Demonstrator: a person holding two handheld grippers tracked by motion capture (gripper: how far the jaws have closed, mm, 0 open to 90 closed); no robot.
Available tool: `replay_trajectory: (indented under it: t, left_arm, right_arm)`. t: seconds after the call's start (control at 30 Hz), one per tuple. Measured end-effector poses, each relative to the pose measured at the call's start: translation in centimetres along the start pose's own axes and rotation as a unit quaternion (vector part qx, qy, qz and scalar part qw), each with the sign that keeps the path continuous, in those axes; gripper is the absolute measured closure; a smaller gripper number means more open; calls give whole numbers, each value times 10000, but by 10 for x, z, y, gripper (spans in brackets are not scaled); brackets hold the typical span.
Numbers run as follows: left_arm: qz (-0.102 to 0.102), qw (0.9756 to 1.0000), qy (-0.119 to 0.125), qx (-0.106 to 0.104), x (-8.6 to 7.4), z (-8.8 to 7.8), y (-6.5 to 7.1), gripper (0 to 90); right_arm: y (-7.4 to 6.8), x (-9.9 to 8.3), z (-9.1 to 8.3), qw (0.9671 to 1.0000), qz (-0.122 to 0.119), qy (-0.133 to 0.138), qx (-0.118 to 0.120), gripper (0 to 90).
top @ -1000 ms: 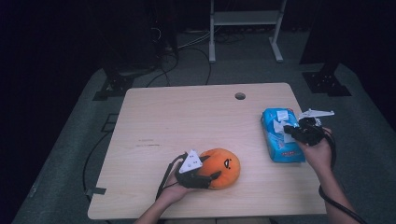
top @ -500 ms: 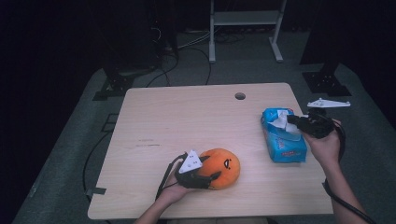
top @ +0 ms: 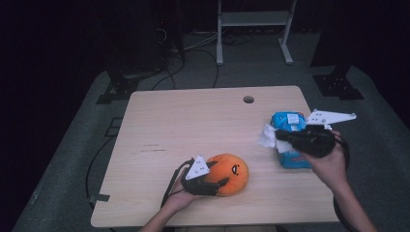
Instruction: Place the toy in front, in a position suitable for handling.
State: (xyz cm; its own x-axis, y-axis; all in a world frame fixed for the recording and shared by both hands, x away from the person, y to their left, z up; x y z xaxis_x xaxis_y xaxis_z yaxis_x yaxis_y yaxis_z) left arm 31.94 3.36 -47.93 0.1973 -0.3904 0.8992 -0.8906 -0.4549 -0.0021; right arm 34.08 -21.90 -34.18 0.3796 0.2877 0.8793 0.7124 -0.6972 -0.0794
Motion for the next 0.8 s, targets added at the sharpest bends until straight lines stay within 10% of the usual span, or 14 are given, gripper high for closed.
replay_trajectory:
  t: [0.27,0.53,0.8]
  left_arm:
    - [47,10000,-3,20,0,0,0,307]
    - [104,9999,-24,17,0,0,1,298]
    - [182,9997,-125,59,1,2,3,281]
  right_arm:
    - [-64,-27,36,9901,-42,-367,1356,886]
    - [-75,-53,81,9911,-420,-709,1041,866]
    - [-78,-65,94,9935,-828,-493,604,713]
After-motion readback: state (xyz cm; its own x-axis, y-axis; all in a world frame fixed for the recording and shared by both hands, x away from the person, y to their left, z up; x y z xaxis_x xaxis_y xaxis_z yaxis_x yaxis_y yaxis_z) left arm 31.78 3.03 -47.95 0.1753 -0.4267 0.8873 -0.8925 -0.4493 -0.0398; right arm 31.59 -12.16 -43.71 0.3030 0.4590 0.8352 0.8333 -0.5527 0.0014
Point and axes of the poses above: each handheld gripper's, and its own axes: z roughly forward along the jaws, x roughly out of its top, y roughly to its right, the point moved 6 cm from there along z, roughly forward along the jaws, and after that the axes turned 2 degrees about -x, right-handed, at the moved point
